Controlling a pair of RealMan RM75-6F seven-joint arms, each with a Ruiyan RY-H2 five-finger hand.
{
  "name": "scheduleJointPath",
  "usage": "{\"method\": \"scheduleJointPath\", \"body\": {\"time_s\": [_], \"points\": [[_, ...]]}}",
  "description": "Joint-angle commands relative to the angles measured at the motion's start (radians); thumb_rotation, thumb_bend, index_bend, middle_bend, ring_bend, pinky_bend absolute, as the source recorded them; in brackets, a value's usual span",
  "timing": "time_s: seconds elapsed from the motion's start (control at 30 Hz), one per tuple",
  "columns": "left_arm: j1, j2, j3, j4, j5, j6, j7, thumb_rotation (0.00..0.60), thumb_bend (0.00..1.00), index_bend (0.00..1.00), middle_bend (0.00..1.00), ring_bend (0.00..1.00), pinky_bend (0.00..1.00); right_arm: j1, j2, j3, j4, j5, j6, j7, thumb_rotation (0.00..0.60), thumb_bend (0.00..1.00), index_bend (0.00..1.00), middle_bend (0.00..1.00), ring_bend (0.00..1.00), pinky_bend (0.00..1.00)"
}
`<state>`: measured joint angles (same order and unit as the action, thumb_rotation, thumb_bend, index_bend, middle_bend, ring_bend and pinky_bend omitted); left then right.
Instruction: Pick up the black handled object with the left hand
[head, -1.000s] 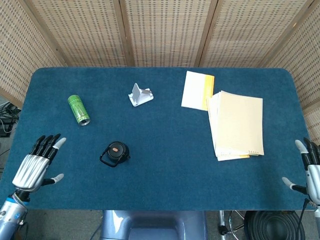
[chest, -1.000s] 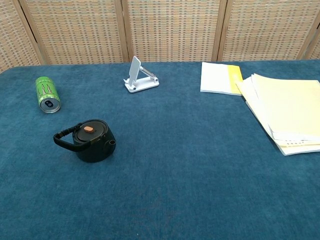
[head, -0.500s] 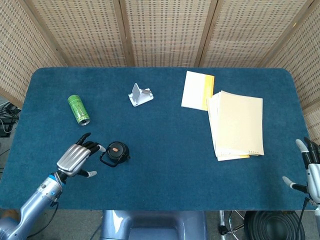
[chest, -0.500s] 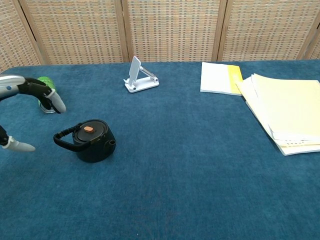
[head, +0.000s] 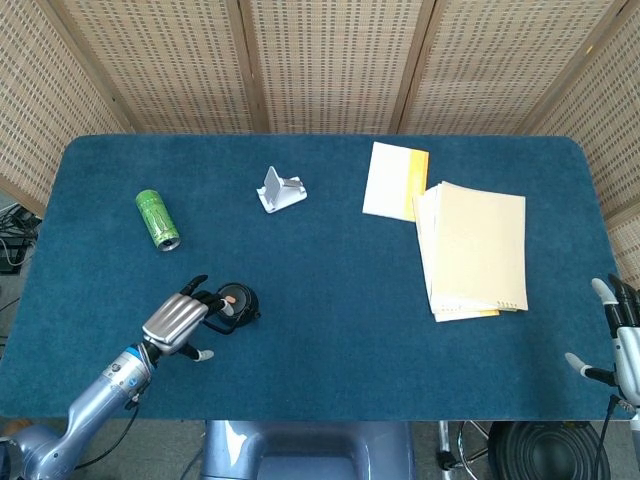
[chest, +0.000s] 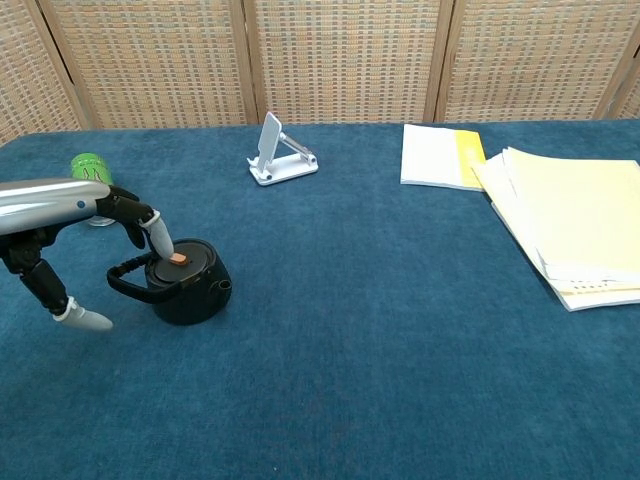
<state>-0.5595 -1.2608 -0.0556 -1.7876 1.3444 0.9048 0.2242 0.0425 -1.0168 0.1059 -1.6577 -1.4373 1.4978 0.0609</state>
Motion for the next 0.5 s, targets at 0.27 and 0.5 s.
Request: {"method": "scheduleJointPath", "body": {"time_s": [0.27,0.5], "points": [[-0.031,0.011,0.022,-0.008,-0.038,-0.057,0.002,0.6,0.0,0.34,0.32,0.28,0.0,0.002,-0.002,-0.001,0.0,0.001,-0.004,-0.003,0.6,0.0,0.0,0.0,0.0,0.0],[-0.037,0.01,0.033,-0.006,-0.05,-0.056,0.003,0.6,0.0,0.34,0.32,0.31,0.0,0.002,-0.002,-0.001,0.001,0.001,-0.004,-0.003,0.6,0.0,0.0,0.0,0.0,0.0]]}}
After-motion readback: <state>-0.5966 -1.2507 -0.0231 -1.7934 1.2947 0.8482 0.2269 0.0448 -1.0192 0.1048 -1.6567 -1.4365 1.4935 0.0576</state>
